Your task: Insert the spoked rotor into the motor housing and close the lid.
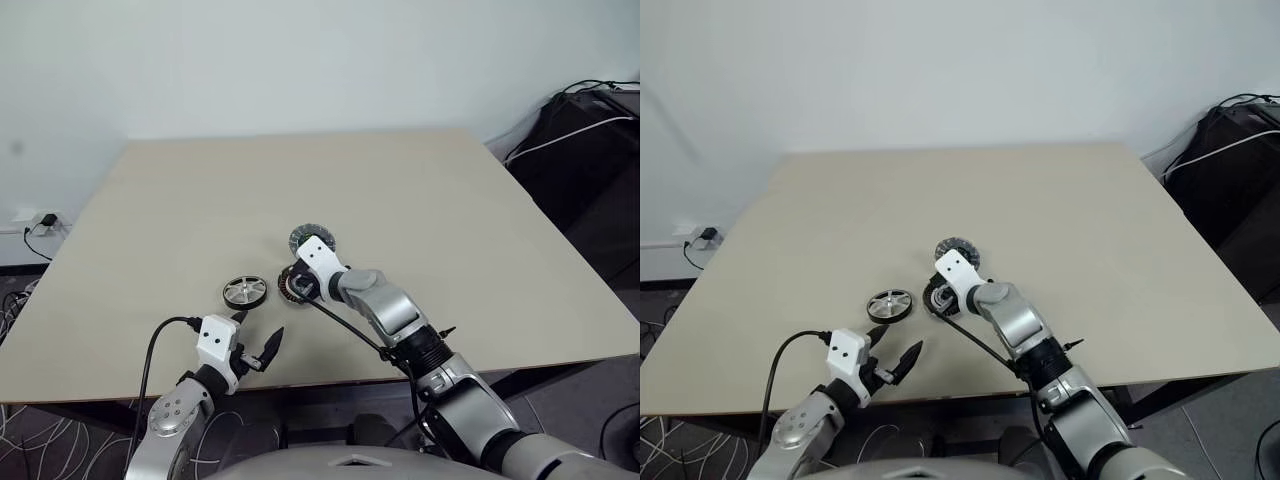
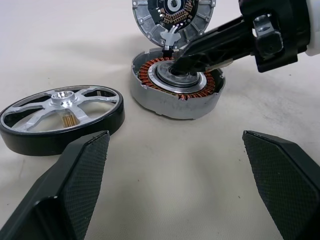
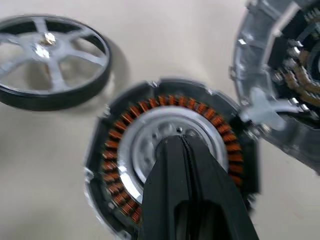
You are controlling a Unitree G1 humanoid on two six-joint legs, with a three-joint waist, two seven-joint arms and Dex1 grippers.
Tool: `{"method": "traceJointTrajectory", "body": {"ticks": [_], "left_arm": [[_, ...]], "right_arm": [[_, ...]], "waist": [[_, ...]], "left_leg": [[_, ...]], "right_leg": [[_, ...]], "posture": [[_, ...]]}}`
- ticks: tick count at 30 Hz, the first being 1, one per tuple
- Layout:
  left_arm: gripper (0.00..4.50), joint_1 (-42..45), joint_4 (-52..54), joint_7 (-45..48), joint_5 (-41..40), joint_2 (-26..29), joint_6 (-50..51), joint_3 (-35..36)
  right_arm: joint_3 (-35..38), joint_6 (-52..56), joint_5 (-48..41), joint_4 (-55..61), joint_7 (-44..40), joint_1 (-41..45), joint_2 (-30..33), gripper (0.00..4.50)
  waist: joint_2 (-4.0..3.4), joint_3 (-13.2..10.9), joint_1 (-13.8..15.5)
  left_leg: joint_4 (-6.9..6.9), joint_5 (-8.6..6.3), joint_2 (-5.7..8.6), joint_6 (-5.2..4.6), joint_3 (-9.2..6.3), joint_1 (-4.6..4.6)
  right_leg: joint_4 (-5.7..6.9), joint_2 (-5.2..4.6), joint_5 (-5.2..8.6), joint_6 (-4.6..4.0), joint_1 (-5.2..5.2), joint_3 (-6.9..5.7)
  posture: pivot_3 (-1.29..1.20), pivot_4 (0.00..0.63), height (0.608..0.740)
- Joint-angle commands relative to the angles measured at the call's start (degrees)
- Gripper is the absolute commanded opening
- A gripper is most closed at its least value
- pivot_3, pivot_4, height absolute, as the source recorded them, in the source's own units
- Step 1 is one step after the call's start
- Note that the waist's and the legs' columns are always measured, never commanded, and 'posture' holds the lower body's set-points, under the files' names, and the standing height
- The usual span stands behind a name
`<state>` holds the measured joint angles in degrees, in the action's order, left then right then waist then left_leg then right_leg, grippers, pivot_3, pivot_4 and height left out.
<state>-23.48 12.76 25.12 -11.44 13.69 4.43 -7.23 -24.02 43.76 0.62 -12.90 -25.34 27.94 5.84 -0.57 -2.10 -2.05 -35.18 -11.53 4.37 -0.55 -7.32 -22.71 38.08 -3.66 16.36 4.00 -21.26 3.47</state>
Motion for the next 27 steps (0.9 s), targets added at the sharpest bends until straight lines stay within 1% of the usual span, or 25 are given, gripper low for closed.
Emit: {"method": "traceJointTrajectory", "body": {"ticks": [1, 7, 12, 15, 18, 20, 22, 24, 27], "left_arm": [[4.50, 0.2, 1.5, 0.1, -0.5, 0.0, -0.9, 0.7], [4.50, 0.4, 1.5, 0.2, -0.5, 0.1, -0.5, 0.6], [4.50, 0.6, 1.6, 0.4, -0.6, 0.3, -0.3, 0.6], [4.50, 0.6, 1.9, 0.0, -0.8, -0.2, -1.0, 1.0], [4.50, 1.1, 2.0, -3.6, -0.3, -2.3, -3.0, 2.9], [4.50, 1.8, 2.1, -6.9, -0.9, -4.5, -2.2, 4.8], [4.50, 2.6, 2.8, -8.9, -3.1, -6.7, 0.2, 6.6], [4.50, 3.8, 3.8, -11.8, -6.9, -9.1, 5.1, 9.2], [4.50, 4.9, 5.0, -12.6, -12.0, -10.6, 10.3, 11.1]], "right_arm": [[1.7, 0.4, -0.2, 3.2, -0.2, -0.5, 0.9, 0.03], [2.4, 1.6, -1.0, 6.9, -0.5, -2.4, 1.6, 0.03], [3.6, 1.0, -1.9, 9.7, 0.2, -2.7, 0.5, 0.03], [5.9, -0.1, -3.3, 13.2, 1.3, -3.7, -1.1, 0.03], [6.4, -2.1, -4.3, 18.7, 1.3, -7.0, -1.0, 0.03], [6.2, -2.2, -4.3, 21.4, 1.4, -9.3, -0.1, 0.03], [6.1, -1.5, -4.2, 23.6, 1.7, -11.6, 0.9, 0.03], [6.2, -1.2, -4.1, 25.6, 2.1, -14.1, 2.0, 0.03], [6.9, -0.5, -4.3, 27.9, 2.9, -16.8, 3.0, 0.03]], "waist": [[0.00, 0.0, 0.0], [0.00, 0.0, 0.1], [0.00, 0.0, 0.0], [0.00, 0.0, 0.0], [0.01, 0.0, 0.2], [0.04, 0.0, 0.6], [0.09, 0.0, 0.9], [0.09, 0.0, 1.0], [0.17, 0.0, 1.0]], "left_leg": [[0.00, 0.00, 0.00, 0.00, 0.00, 0.00], [-0.02, 0.00, 0.01, 0.00, 0.00, 0.00], [-0.02, 0.00, 0.00, 0.00, 0.00, 0.00], [-0.01, 0.00, 0.00, 0.00, 0.00, 0.00], [-0.01, 0.00, 0.00, 0.00, -0.01, -0.02], [-0.01, -0.01, 0.01, 0.00, -0.02, -0.02], [-0.03, -0.01, 0.01, 0.00, -0.02, -0.02], [-0.07, -0.01, 0.01, 0.00, -0.02, -0.01], [-0.14, -0.01, 0.01, -0.01, -0.03, -0.01]], "right_leg": [[0.00, 0.00, 0.00, 0.00, 0.00, 0.00], [-0.01, -0.02, 0.04, 0.02, 0.02, 0.00], [0.00, -0.01, 0.09, 0.08, 0.01, 0.01], [0.00, -0.01, 0.10, 0.15, 0.00, 0.01], [-0.01, -0.03, 0.14, 0.22, 0.00, 0.01], [-0.04, -0.06, 0.15, 0.22, 0.02, 0.01], [-0.06, -0.06, 0.15, 0.23, 0.05, 0.00], [-0.05, -0.06, 0.16, 0.22, 0.06, -0.01], [-0.04, -0.05, 0.17, 0.24, 0.11, -0.02]], "posture": [[0.00, 0.000, 0.740], [0.00, 0.000, 0.740], [0.00, 0.000, 0.740], [0.00, 0.000, 0.740], [0.00, 0.000, 0.740], [0.00, 0.000, 0.740], [0.00, 0.000, 0.740], [0.00, 0.000, 0.740], [0.00, 0.000, 0.740]]}}
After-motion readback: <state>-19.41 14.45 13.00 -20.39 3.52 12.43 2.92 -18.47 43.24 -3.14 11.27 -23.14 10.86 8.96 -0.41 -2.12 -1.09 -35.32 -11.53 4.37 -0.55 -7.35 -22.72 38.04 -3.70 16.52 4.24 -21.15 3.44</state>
